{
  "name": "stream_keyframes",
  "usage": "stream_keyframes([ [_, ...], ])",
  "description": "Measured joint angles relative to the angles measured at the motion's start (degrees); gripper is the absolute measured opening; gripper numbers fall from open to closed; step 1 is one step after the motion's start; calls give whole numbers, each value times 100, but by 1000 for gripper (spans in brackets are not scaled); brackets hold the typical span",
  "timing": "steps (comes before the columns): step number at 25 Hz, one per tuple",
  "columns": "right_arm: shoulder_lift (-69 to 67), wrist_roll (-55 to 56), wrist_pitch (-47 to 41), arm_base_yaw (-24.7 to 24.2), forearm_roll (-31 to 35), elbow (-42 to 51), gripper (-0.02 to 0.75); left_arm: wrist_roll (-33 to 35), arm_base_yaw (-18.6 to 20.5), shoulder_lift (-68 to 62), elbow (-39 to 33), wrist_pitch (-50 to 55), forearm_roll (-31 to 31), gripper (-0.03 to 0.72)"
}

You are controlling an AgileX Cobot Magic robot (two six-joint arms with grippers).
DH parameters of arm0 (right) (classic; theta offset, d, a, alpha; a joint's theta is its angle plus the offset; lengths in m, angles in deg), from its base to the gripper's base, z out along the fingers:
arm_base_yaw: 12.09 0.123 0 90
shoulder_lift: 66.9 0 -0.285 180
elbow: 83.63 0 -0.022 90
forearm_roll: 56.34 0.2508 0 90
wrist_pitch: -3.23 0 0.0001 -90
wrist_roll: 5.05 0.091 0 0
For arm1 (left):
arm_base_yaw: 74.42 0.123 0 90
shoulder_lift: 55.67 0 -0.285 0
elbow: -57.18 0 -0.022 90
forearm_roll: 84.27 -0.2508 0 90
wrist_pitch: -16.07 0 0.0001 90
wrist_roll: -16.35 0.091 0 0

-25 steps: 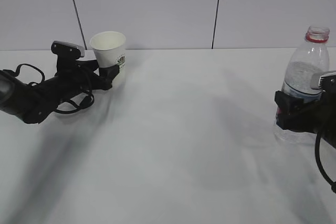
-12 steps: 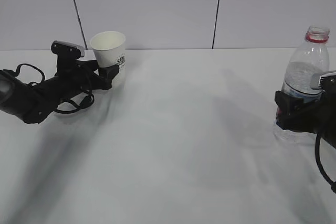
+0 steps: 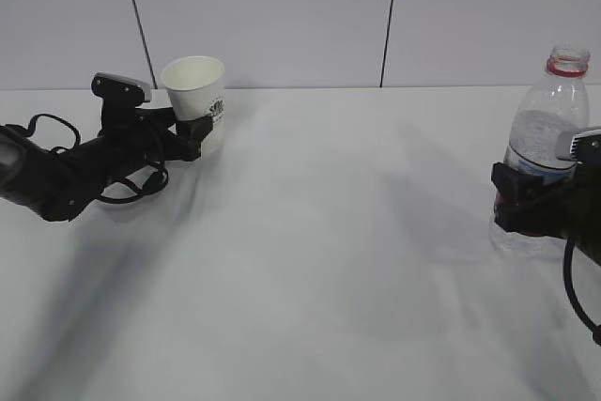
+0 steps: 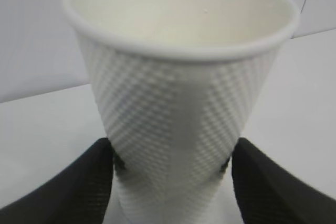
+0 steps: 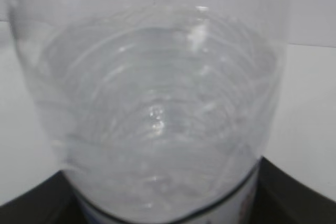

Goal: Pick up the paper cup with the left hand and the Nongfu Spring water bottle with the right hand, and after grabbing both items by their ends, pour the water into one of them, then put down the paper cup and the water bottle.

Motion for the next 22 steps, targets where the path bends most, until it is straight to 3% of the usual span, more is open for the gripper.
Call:
stream_keyframes([
  [22,0,-9,0,0,0,0,474,0,0,231,-933,-796,137,507],
])
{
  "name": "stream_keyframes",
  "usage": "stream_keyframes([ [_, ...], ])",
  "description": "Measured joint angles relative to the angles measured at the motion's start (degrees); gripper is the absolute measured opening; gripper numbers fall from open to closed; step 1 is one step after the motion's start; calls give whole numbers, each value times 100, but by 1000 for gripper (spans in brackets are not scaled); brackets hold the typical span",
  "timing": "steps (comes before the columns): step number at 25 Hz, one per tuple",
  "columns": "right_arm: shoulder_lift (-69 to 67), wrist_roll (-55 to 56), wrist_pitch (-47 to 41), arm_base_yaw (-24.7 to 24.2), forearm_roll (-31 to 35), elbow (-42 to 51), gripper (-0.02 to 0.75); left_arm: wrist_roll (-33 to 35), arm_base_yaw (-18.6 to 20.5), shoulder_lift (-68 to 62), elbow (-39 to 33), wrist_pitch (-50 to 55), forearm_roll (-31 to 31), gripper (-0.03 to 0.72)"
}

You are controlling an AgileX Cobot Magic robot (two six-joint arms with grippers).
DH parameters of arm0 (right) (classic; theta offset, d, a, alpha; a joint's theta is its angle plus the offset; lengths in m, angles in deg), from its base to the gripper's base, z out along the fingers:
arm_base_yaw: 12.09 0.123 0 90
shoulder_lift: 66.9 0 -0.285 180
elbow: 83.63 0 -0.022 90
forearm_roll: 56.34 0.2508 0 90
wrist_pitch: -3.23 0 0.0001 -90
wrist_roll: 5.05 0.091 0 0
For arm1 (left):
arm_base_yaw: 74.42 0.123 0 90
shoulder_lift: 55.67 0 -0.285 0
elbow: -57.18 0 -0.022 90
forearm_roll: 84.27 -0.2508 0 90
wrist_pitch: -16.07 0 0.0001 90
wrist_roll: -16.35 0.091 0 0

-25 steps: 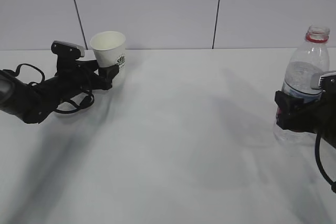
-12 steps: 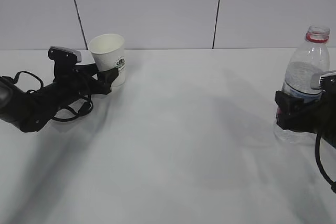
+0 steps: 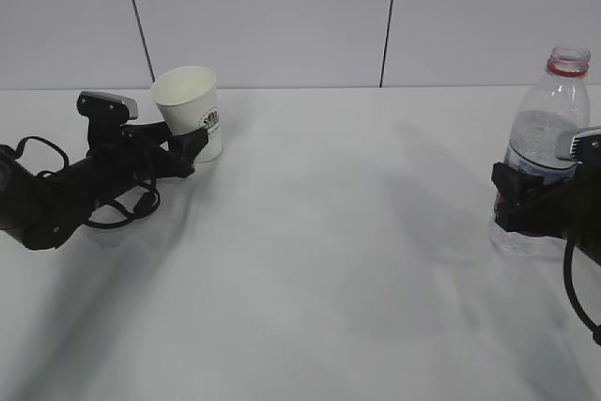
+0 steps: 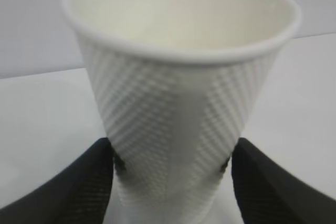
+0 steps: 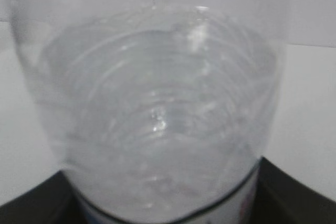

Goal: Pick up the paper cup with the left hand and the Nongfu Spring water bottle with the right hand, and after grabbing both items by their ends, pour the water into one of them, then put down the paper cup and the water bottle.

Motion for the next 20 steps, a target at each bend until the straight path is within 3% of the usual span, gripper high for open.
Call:
stream_keyframes([
  [10,0,0,0,0,0,0,474,-2,0,333,-428,223,0,507],
  [20,0,0,0,0,0,0,474,-2,0,453,-996,-267,0,507],
])
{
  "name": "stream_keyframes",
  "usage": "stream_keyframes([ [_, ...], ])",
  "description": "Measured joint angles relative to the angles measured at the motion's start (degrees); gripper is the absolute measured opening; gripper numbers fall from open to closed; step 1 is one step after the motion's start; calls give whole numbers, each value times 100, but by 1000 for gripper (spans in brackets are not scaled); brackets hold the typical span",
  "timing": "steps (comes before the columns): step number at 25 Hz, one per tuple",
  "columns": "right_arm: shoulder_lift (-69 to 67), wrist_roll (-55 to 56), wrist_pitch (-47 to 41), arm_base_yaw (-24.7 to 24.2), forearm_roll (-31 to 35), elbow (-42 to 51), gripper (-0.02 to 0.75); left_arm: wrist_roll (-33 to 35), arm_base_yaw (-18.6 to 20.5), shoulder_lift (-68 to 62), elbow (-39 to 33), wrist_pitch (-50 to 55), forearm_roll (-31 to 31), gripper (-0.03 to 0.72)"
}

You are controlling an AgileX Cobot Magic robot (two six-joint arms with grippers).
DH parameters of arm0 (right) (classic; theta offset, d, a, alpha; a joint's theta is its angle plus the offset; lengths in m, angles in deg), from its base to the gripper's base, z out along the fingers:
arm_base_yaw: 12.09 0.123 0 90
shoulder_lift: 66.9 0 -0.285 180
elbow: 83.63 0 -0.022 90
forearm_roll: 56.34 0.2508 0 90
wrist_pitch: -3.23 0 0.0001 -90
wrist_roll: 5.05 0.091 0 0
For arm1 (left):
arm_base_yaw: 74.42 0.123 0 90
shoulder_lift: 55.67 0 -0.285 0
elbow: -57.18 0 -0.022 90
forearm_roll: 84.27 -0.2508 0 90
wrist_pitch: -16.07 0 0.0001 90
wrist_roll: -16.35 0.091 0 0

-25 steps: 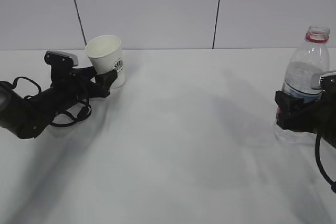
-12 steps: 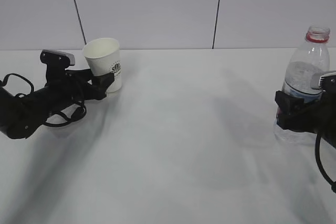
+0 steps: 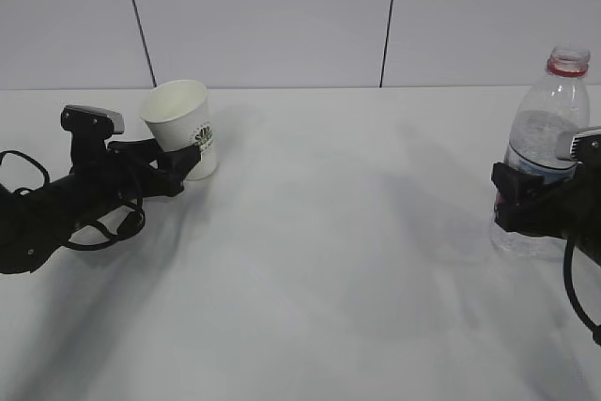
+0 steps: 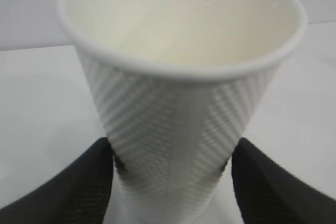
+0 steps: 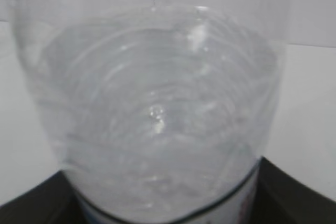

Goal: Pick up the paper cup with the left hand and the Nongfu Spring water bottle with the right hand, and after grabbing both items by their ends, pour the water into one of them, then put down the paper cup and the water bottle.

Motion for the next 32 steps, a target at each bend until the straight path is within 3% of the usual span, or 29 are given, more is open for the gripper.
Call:
stream_keyframes([
  [32,0,0,0,0,0,0,474,0,-75,481,-234,569,-285,505],
])
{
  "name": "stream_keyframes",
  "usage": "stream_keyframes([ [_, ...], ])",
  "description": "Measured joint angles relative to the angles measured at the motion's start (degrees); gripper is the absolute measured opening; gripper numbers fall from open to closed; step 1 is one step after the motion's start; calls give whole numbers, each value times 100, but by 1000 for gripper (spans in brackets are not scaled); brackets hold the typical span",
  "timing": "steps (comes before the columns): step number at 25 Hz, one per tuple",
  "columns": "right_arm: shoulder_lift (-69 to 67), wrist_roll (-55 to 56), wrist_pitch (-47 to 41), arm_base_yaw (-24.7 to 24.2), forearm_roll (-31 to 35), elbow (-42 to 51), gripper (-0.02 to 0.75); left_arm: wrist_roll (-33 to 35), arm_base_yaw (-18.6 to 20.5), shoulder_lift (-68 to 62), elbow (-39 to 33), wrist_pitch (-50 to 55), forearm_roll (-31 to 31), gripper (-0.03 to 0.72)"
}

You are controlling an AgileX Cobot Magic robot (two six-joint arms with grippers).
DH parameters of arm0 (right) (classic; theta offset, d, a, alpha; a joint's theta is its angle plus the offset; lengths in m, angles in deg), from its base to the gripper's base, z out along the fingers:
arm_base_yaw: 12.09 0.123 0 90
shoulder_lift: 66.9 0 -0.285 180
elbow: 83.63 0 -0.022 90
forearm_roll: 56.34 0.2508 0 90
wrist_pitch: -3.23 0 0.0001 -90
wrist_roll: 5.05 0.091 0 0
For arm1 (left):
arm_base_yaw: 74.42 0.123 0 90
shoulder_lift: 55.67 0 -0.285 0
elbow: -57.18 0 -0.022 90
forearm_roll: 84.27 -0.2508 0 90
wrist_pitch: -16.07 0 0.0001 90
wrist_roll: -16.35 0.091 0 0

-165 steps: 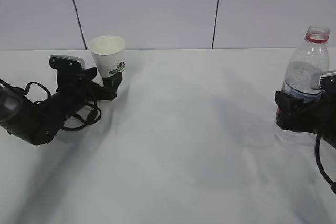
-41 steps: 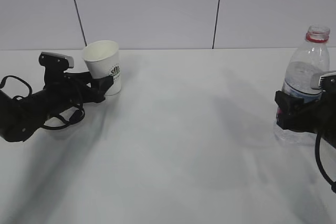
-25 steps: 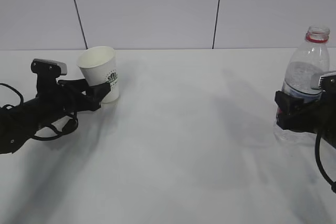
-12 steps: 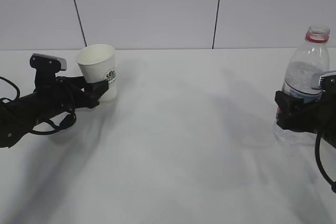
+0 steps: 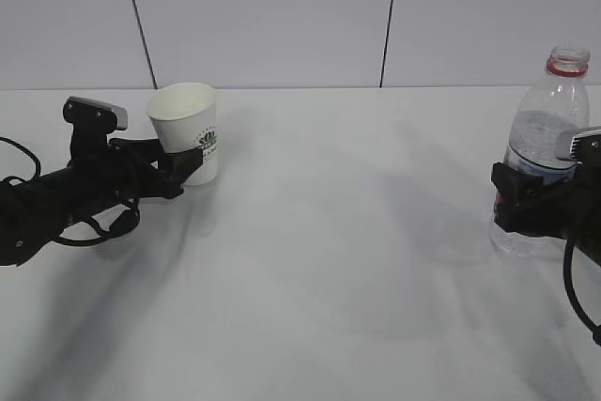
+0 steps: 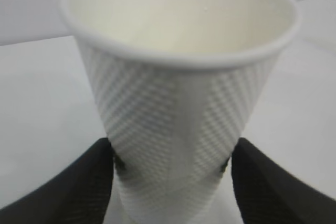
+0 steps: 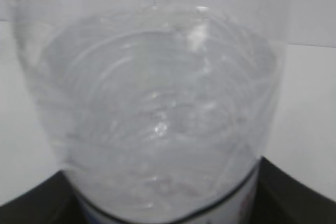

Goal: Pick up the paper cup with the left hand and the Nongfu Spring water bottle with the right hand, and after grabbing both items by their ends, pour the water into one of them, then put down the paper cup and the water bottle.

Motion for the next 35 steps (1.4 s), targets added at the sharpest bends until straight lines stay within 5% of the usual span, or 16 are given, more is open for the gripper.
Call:
stream_keyframes([
  [24,0,0,0,0,-56,0,474,0,-60,-57,0,0,172,498],
  [35,0,0,0,0,-56,0,474,0,-60,-147,0,-146,185,568],
])
